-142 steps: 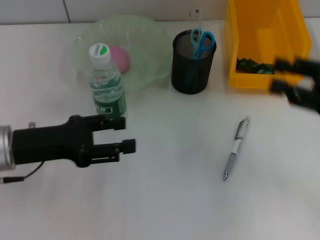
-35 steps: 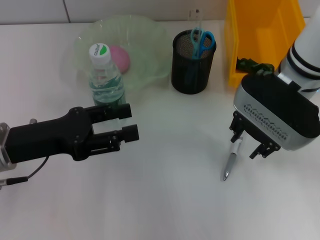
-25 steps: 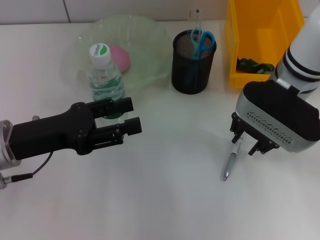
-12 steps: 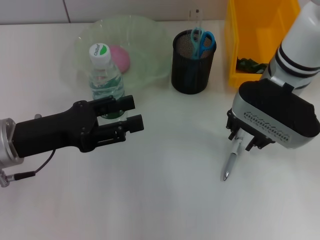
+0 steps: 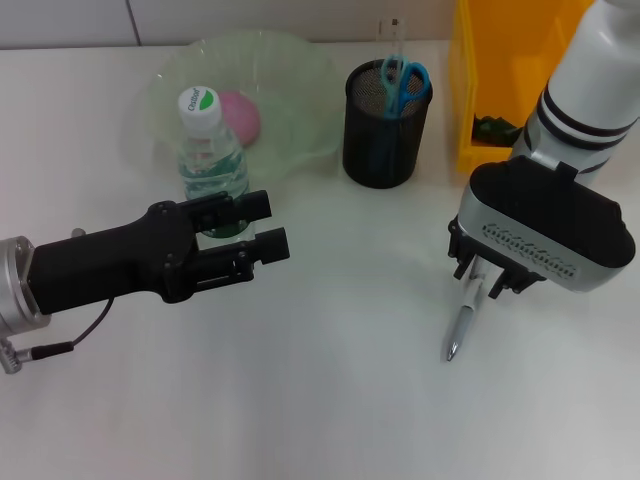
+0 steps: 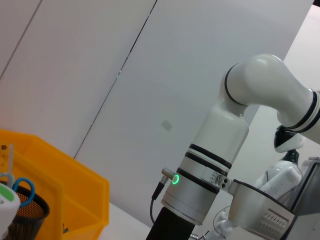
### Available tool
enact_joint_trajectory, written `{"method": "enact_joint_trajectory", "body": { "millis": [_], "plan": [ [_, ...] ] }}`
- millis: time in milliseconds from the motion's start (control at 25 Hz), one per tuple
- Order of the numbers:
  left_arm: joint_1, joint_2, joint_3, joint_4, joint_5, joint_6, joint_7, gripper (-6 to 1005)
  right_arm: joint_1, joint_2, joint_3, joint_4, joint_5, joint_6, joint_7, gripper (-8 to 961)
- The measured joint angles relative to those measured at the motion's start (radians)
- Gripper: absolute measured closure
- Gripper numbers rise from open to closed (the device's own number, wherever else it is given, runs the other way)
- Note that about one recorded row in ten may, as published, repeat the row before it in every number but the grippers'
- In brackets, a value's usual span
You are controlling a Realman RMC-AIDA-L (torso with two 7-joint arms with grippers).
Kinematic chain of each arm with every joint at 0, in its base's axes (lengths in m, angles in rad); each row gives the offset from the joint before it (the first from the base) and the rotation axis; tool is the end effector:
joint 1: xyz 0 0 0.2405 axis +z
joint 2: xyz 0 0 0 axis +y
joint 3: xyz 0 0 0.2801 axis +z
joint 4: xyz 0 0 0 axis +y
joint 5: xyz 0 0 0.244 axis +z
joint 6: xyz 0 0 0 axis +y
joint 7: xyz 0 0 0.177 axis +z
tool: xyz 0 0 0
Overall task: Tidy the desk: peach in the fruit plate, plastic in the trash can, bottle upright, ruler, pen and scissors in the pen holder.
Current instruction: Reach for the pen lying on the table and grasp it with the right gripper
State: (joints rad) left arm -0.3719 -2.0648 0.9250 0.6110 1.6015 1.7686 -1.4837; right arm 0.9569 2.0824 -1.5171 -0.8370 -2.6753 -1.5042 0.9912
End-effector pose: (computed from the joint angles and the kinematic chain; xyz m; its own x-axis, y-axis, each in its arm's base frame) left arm -0.2709 0.3169 -0.0357 0.5525 0.4508 0.7011 0.4896 -0.8563 0.1647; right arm 0.1922 0.4263 -0.1030 0.4198 0.8292 0.3691 0.6361 -0.5589 0.5320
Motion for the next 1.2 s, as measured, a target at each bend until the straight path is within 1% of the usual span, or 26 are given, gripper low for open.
{"method": "enact_joint_trajectory", "body": {
  "millis": [240, 560, 1200],
  "plan": [
    [-0.007, 0.000, 0.000, -0.002, 0.000, -0.002, -0.004, 290, 0.010, 0.001, 0.000, 0.010, 0.000, 0.007, -0.020, 567],
    [-0.009, -0.001, 0.000, -0.008, 0.000, -0.005, -0.006, 290, 0.017, 0.002, -0.003, 0.029, -0.012, 0.009, -0.036, 624],
    [-0.015, -0.001, 0.003, -0.027, 0.000, -0.012, 0.002, 289, 0.023, 0.005, -0.029, 0.058, -0.012, 0.013, -0.037, 633]
  ]
}}
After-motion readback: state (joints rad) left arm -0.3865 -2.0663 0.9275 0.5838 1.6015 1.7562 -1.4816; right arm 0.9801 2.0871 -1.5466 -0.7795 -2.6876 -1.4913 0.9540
